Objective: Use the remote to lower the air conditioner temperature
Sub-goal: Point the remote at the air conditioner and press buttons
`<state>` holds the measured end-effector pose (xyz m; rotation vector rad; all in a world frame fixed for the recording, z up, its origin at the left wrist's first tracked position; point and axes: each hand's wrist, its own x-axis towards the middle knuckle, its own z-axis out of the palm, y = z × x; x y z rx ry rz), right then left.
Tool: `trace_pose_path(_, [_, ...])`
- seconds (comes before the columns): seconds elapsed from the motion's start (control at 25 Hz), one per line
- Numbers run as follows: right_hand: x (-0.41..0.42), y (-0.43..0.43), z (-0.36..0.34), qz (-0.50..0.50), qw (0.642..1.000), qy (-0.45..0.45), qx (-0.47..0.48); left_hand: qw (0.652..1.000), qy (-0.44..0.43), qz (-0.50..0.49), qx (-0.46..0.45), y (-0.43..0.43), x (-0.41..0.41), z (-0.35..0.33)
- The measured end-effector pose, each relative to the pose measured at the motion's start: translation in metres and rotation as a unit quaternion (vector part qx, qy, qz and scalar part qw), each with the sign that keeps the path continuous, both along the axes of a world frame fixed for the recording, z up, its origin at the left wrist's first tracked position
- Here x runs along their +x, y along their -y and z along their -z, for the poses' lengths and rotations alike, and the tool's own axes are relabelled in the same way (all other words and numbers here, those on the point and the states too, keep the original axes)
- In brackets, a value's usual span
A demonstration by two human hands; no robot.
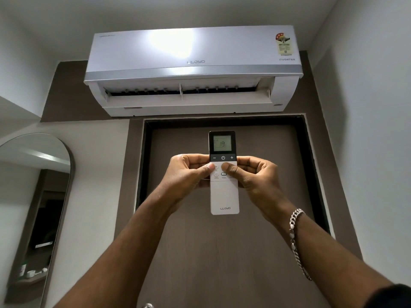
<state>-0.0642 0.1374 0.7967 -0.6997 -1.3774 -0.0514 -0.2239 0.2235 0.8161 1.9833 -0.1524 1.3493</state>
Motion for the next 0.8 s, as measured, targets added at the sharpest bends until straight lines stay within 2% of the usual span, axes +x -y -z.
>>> trace_pose_path(0.56, [-0.007, 0.01, 0.001, 0.012, 1.0, 0.022, -0.007, 0.999, 0.018, -0.023, -0.03, 0.004, 0.003, -0.001])
trace_pose_path(0.8, [-0.008, 0.012, -0.003, 0.024, 1.0, -0.02, -0.004, 0.999, 0.015, -0.043, -0.029, 0.01, 0.006, -0.003])
